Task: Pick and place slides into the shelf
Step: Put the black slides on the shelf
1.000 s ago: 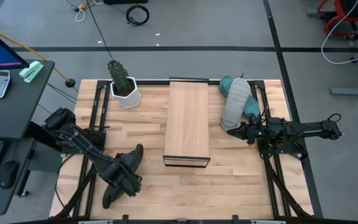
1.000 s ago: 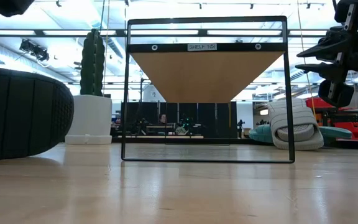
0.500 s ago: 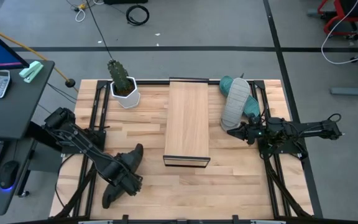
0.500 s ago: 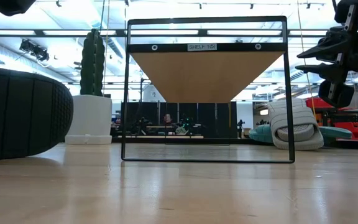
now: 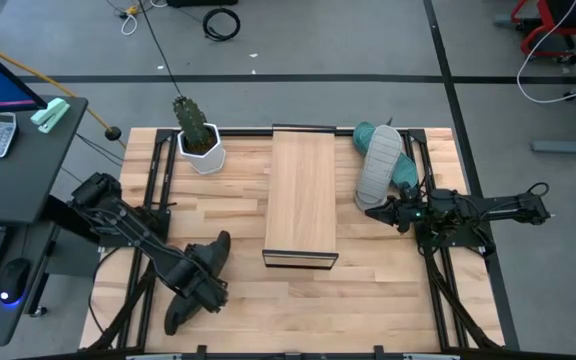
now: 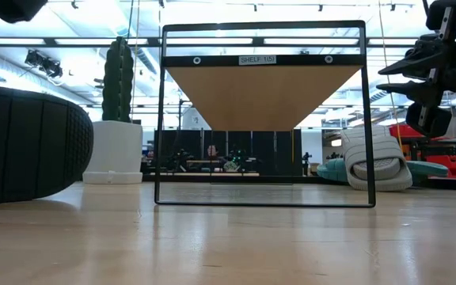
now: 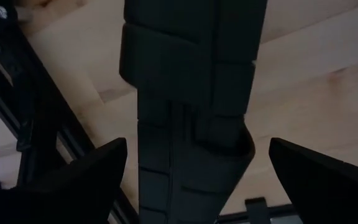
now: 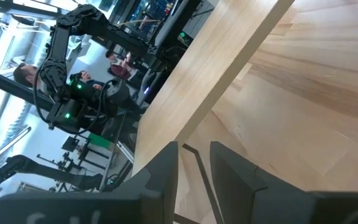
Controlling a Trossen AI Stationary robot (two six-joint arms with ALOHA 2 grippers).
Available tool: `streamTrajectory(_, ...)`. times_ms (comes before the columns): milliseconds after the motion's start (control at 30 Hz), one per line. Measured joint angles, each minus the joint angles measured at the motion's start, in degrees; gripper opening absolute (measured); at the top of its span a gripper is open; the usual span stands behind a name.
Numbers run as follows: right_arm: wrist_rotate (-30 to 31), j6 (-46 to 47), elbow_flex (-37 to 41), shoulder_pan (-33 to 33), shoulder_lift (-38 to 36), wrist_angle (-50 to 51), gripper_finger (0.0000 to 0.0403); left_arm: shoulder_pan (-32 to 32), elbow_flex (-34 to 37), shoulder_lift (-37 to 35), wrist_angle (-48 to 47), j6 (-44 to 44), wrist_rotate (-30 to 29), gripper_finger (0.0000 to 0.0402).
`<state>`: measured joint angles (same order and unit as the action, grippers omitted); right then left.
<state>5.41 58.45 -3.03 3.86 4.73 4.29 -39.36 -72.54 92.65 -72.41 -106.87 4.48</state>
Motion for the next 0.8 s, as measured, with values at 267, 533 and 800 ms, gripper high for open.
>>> streamTrajectory(267, 0.0, 0.0, 0.0, 0.0, 0.0, 0.0, 0.0101, 2.0, 3.5, 0.0, 2.1, 3.0, -0.4, 0.0400)
streamTrajectory(533, 0.0, 0.0, 0.0, 0.0, 0.0, 0.0, 0.0101, 2.7, 7.9, 0.1, 6.7, 3.2, 0.4, 0.0400)
streamTrajectory(800, 0.0, 0.0, 0.0, 0.0, 0.0, 0.0, 0.0101, 2.7, 12.6, 0.1, 13.9, 4.3, 1.4, 0.0400)
